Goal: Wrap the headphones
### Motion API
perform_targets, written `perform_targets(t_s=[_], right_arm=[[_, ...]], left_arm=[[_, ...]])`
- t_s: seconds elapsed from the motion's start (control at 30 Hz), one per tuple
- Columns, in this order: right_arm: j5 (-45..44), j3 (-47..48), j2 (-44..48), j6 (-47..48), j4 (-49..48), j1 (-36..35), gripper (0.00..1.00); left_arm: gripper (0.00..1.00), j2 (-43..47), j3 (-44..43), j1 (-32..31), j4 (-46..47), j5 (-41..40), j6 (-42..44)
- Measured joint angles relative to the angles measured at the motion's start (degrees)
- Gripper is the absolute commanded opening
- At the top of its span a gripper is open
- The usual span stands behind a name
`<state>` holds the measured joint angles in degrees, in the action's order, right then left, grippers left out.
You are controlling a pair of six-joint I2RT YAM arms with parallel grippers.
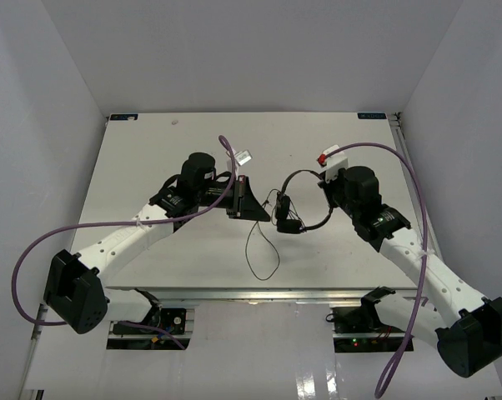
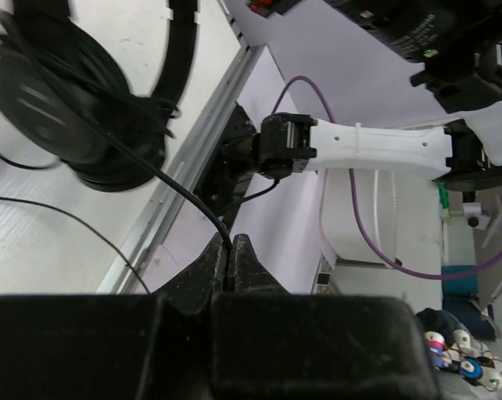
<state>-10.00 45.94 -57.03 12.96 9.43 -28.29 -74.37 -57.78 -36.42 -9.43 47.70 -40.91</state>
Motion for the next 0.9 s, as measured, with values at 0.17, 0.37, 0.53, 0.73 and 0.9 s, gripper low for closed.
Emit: perform_targets(t_s=[0.17, 0.37, 0.53, 0.73, 0.9], right_arm=[[-8.03, 0.11, -3.55, -4.42, -4.81, -1.3, 0.08], [-9.8, 2.76, -7.26, -8.88, -7.17, -2.36, 0.08], [-9.65, 4.04, -8.26, -12.4, -7.45, -2.5, 0.08], [-8.64, 4.1, -8.15, -15.88, -7.4, -2.47, 0.08], [-7.57, 4.24, -8.13, -18.08, -6.96, -2.47, 0.08]], left_arm=[[0.0, -0.43, 0.02, -4.22, 5.1, -0.82, -5.52], [0.0, -5.08, -0.15, -8.19, 10.74, -4.62, -10.14], [0.0, -8.24, -0.66, -8.78, 14.09, -9.01, -12.91], [0.01, -10.71, -4.5, -8.91, 14.72, -13.73, -13.58], [0.18, -11.24, -5.48, -9.51, 15.22, -17.08, -13.49]])
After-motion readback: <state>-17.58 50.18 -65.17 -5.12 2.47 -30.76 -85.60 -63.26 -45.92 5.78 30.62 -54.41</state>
